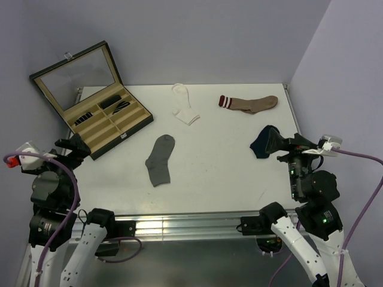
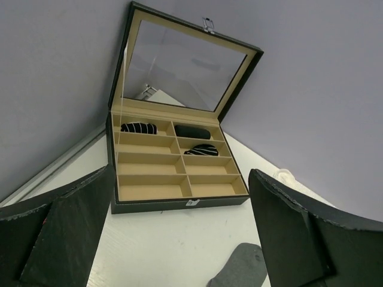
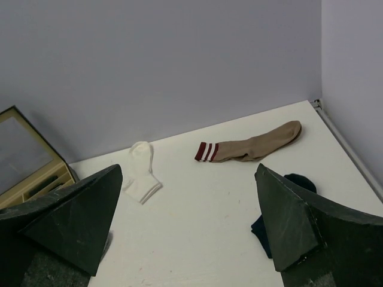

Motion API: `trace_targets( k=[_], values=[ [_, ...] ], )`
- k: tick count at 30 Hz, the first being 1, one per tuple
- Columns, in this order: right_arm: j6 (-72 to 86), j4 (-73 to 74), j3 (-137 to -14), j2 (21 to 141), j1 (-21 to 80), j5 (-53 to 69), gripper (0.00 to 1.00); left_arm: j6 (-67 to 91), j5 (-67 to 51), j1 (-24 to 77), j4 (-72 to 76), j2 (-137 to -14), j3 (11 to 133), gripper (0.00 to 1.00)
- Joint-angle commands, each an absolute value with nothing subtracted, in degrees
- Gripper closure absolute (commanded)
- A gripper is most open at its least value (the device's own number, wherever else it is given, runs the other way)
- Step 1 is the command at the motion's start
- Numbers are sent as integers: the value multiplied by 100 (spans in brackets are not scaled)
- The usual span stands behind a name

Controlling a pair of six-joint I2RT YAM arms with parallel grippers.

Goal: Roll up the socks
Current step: Adjust the sock at the center of the board.

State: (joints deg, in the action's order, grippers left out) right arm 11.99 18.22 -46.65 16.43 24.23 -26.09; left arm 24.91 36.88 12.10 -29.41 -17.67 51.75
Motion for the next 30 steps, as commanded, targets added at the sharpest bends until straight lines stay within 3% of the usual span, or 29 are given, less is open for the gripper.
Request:
trace_targets(
  k=[1,6,13,20,24,30],
  values=[
    [1309,1740,-4579,1644,2452,-2689,0,2435,3454,1213,-2857,-2082,5168,1],
    [1642,1854,-4500,1679,2452,-2865,0,2478,2981,1213,-2804,-2478,5106,1],
    [2214,2161,-4465,2275,2452,-2489,0,2742,1829,1213,-3172,-4197,5554,0],
    [2786,2812,-4798,3856,2452,-2006,0,3154,133,1265,-2796,-5946,5950,1],
    [2927,2743,-4817,4850,2452,-1259,0,3278,524,1861,-2575,-7055,6528,0],
    [2909,1960,-4360,4913,2452,-659,0,3568,642,2812,-1900,-8813,7136,1]
  ],
)
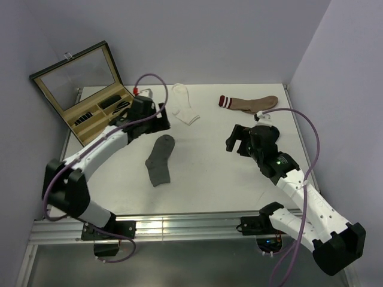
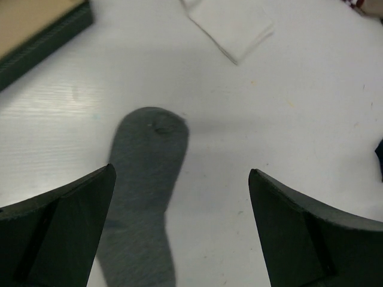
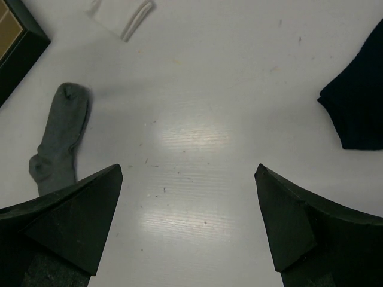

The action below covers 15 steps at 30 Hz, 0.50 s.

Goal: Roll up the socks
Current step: Adjust the sock at the center of the board.

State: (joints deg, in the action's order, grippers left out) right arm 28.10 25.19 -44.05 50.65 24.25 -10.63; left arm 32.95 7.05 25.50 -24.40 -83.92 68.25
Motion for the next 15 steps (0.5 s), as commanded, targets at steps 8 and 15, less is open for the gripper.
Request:
trace_targets(
  k=[8,15],
  values=[
    [2848,1819,-4122,4799,2452,-615,0,3998,782,3120,-1399,-10520,7576,1],
    [2839,1749,-3981,4816,2452,-756,0,4060,607,3243,-1170,-11161,7611,0]
  ],
)
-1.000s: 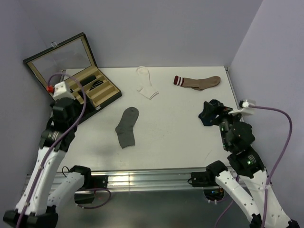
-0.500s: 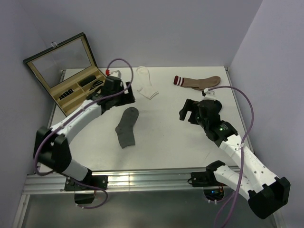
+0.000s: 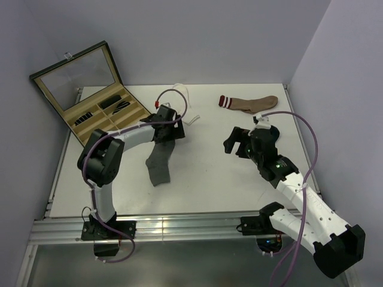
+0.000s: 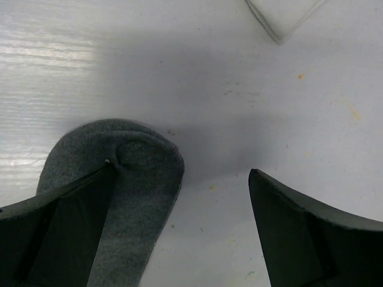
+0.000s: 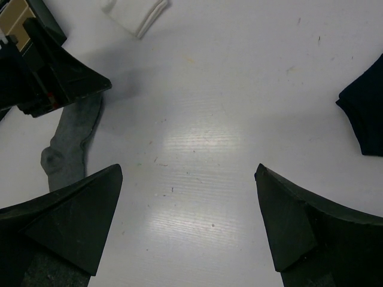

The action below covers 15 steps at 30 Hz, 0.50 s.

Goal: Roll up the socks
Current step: Adjust the sock at the center of the board.

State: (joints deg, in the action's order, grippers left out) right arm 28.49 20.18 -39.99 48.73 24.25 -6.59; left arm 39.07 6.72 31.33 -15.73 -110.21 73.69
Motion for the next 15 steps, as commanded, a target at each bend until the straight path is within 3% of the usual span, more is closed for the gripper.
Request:
trace_targets(
  k=[1,15],
  values=[
    [2830,1758,-3973,4825,2452,-791,0,4095,589,3304,-1108,-11214,7585,1],
    [2672,1784,-3850,4535,2452,-1555,0,4394,-53,4332,-457,-12418,8419,0]
  ],
)
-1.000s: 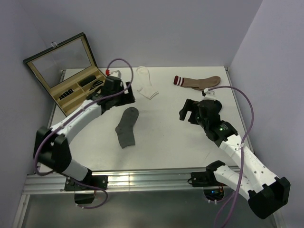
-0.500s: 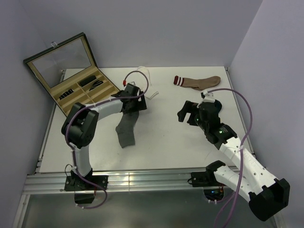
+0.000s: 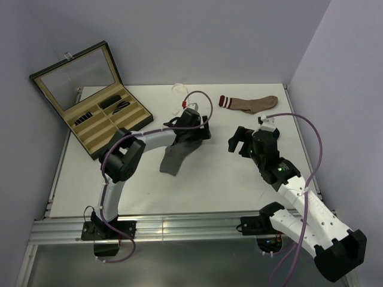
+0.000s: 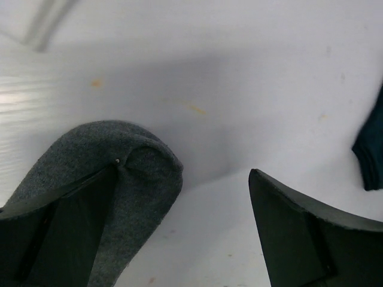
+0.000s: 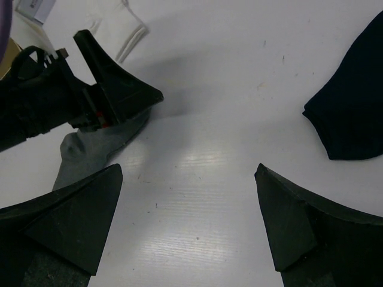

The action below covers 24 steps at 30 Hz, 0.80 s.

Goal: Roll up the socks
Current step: Adjust the sock at the center of the board.

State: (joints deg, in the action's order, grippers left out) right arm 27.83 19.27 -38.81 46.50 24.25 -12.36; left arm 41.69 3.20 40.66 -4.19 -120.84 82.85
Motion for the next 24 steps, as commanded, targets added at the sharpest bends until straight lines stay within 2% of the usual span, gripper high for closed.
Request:
trace_targets(
  k=[1,7,11,16,21,24],
  values=[
    [2663,1775,-3841,4535,2452,-1573,0,4438,-88,4446,-414,-12436,8463,1],
    [2400,1381,-3692,4237,2452,-1337,0,4570,-26,4606,-281,-12069,8675,1],
    [2171,1082,-3665,4148,2470,-897,0,4526,736,4570,-492,-11253,8745,1],
    [1873,967,-3876,4587,2794,-580,4,4729,1230,4114,-1159,-10495,8536,0],
    [1434,633,-4130,5332,3706,-536,12,4807,1433,3525,-1468,-9441,7580,1],
    [1118,536,-4368,5799,4347,-720,22,4957,1502,3095,-1573,-8694,6945,0]
  ],
)
